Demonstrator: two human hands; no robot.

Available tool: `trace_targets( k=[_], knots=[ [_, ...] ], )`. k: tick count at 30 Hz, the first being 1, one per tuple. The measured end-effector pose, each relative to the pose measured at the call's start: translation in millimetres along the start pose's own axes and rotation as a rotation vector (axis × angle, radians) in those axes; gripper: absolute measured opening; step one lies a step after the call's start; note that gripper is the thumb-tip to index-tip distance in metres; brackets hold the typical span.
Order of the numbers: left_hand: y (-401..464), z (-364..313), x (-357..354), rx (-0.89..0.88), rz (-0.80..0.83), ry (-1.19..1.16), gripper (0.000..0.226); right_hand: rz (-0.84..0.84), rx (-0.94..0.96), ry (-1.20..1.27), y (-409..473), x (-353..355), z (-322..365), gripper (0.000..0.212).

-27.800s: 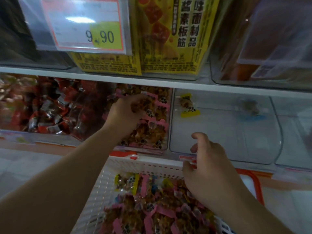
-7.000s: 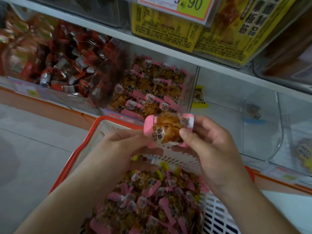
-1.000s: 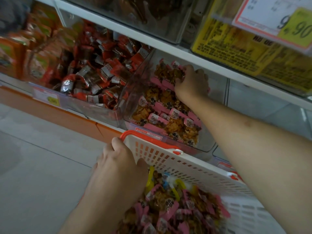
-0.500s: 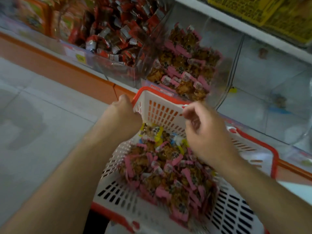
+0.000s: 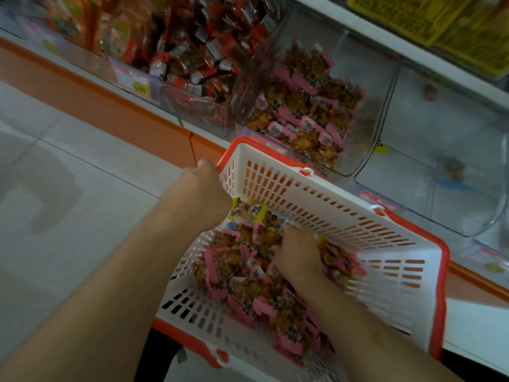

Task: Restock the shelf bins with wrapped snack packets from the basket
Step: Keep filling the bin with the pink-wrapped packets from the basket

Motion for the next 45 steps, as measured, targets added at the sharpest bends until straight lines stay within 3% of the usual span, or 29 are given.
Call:
trace_targets(
  k=[3, 8, 12, 13, 15, 17, 19, 23, 27, 29, 33, 37, 42, 45],
  knots=[
    [-2, -8, 6, -0.030, -0.124, -0.015, 0.047, -0.054, 0.013, 0.204, -3, 22, -3, 0.010],
    [-13, -30, 11, -0.301, -0.338, -0.107, 0.037, -0.051, 0.010, 0.516, -26, 83, -12, 0.029],
    [-13, -40, -4, -0.320, -0.135, -0.241, 0.018, 0.006, 0.017, 0.880, -57, 124, -15, 0.027],
    [-13, -42, -9, -0.295, -0.021, -0.300, 0.019, 0.008, 0.011, 1.004, -63, 132, -14, 0.026],
    [-13, -45, -19, -0.245, 0.193, -0.481, 0.042, 0.021, -0.011, 1.243, -71, 141, -13, 0.024],
    [-14, -53, -22, -0.257, 0.250, -0.622, 0.032, 0.066, -0.025, 1.401, -71, 142, -11, 0.020],
    [-13, -59, -18, -0.280, 0.207, -0.756, 0.028, 0.107, -0.018, 1.446, -68, 144, -10, 0.021],
    [-12, -67, -14, -0.231, 0.191, -0.887, 0.048, -0.014, 0.129, 1.162, -61, 161, -15, 0.017],
    [-5, -77, -22, -0.258, 0.133, -0.760, 0.020, -0.176, 0.246, 0.997, -53, 173, -20, 0.059],
    [-4, -81, -30, -0.259, 0.148, -0.752, 0.020, -0.195, 0.291, 0.947, -50, 175, -21, 0.058],
    [-4, -89, -40, -0.254, 0.168, -0.756, 0.048, -0.300, 0.248, 0.914, -46, 179, -28, 0.049],
    [-4, -94, -34, -0.273, 0.055, -0.775, 0.046, -0.414, 0.223, 0.692, -48, 190, -40, 0.051],
    [14, -114, -10, -0.290, -0.182, -0.628, 0.039, -0.226, 0.072, 0.209, -48, 184, -60, 0.074],
    [56, -152, -2, -0.361, -0.267, -0.531, 0.032, -0.185, 0.092, 0.129, -48, 179, -61, 0.074]
  ],
)
Point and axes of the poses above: each hand's wrist, its own y-axis towards the middle knuckle, its own x-axis out of the back of the hand, z = x × y, the point moved 3 cm from there along y, towards the middle knuckle, and after that the axes turned 1 degree about x, right-handed, at the moved point
